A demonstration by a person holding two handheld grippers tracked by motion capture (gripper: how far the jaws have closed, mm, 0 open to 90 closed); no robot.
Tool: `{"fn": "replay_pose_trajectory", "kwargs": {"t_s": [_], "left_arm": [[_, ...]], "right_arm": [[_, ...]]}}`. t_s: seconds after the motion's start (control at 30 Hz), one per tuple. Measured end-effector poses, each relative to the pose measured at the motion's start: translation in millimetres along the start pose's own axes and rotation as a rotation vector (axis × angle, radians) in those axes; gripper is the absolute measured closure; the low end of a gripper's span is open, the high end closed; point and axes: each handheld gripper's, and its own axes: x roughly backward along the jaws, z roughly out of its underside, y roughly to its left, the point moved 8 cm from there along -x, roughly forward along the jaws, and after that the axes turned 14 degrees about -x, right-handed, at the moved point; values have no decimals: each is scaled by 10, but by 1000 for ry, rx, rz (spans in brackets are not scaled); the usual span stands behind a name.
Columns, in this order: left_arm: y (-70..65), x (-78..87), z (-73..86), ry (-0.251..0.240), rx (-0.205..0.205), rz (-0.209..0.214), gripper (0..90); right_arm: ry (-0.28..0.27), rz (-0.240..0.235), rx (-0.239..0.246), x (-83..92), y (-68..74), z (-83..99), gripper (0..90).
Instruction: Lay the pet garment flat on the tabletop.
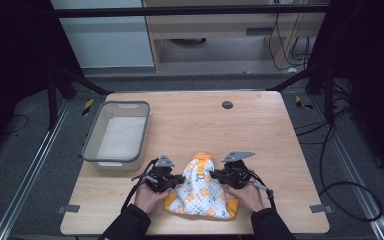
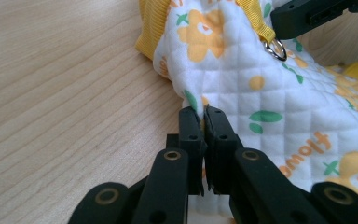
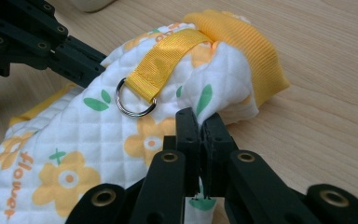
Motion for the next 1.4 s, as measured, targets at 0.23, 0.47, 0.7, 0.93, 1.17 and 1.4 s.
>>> {"fn": "replay_pose_trajectory", "kwargs": {"t_s": [0.23, 0.47, 0.7, 0.93, 1.17, 1.4], "left_arm": [[-36, 256, -163, -78, -16, -56, 871], [-150, 562, -416, -152, -100, -118, 871], [-33, 655, -747, -213, -144, -265, 865], [292, 449, -722, -206, -35, -349, 607], [317, 660, -412, -176, -41, -354, 436], [244, 776, -132, -142, -48, -320, 385]], "right_arm": [[-57, -10, 29, 202, 52, -81, 876], [-161, -11, 71, 514, 158, -266, 858], [-294, 56, 114, 630, 231, -528, 865], [-328, 257, 102, 363, -111, -646, 715], [-300, 247, 87, 511, -198, -441, 569], [-269, 191, 53, 736, -187, -213, 465]]}}
